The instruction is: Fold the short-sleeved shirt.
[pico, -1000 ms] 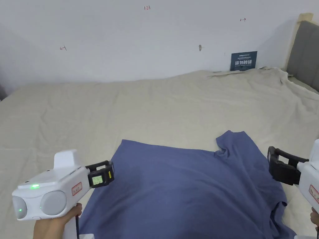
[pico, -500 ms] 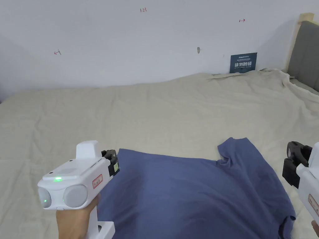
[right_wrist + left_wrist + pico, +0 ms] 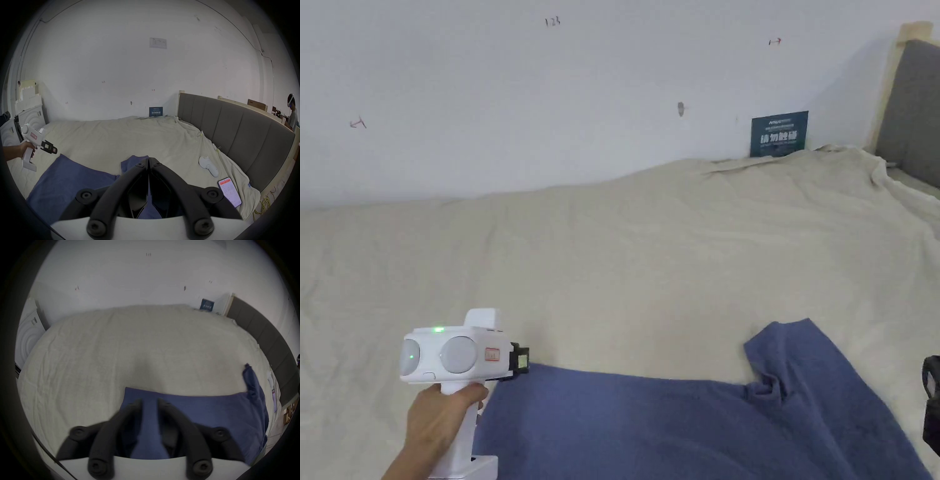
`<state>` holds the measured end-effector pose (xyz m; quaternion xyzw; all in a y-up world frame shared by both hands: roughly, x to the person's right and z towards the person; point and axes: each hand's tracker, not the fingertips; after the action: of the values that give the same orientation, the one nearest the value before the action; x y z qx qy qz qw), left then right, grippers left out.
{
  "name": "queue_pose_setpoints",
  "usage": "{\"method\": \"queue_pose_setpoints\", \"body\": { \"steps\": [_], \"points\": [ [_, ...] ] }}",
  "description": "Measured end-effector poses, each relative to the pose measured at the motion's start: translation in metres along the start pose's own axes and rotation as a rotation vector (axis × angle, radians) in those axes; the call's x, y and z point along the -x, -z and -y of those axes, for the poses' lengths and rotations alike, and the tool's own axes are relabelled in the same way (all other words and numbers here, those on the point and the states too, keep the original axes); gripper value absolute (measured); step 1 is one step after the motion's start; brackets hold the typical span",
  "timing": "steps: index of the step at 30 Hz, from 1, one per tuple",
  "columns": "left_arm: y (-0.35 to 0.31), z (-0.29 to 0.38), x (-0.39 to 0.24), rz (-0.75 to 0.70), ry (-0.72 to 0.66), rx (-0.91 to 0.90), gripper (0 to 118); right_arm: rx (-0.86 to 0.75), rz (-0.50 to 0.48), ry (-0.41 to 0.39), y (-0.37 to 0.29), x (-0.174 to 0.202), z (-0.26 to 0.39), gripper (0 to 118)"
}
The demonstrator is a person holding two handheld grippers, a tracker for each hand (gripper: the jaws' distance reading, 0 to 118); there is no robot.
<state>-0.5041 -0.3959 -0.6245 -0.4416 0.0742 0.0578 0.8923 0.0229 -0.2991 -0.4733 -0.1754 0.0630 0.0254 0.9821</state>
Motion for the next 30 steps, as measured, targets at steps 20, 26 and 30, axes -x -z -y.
{"method": "queue_pose_setpoints", "body": {
  "steps": [20,26,30],
  "points": [
    [0.069,-0.004,0.000,-0.040,0.043,0.135,5,0.164,0.023,0.065,0.060,-0.014,0.017,0],
    [0.022,-0.001,-0.001,0.033,0.004,0.021,0,0.329,-0.008,0.108,0.114,-0.031,0.026,7],
    [-0.012,0.004,-0.005,0.046,0.043,-0.027,0,0.469,-0.006,0.148,0.160,-0.040,0.044,81]
  ]
}}
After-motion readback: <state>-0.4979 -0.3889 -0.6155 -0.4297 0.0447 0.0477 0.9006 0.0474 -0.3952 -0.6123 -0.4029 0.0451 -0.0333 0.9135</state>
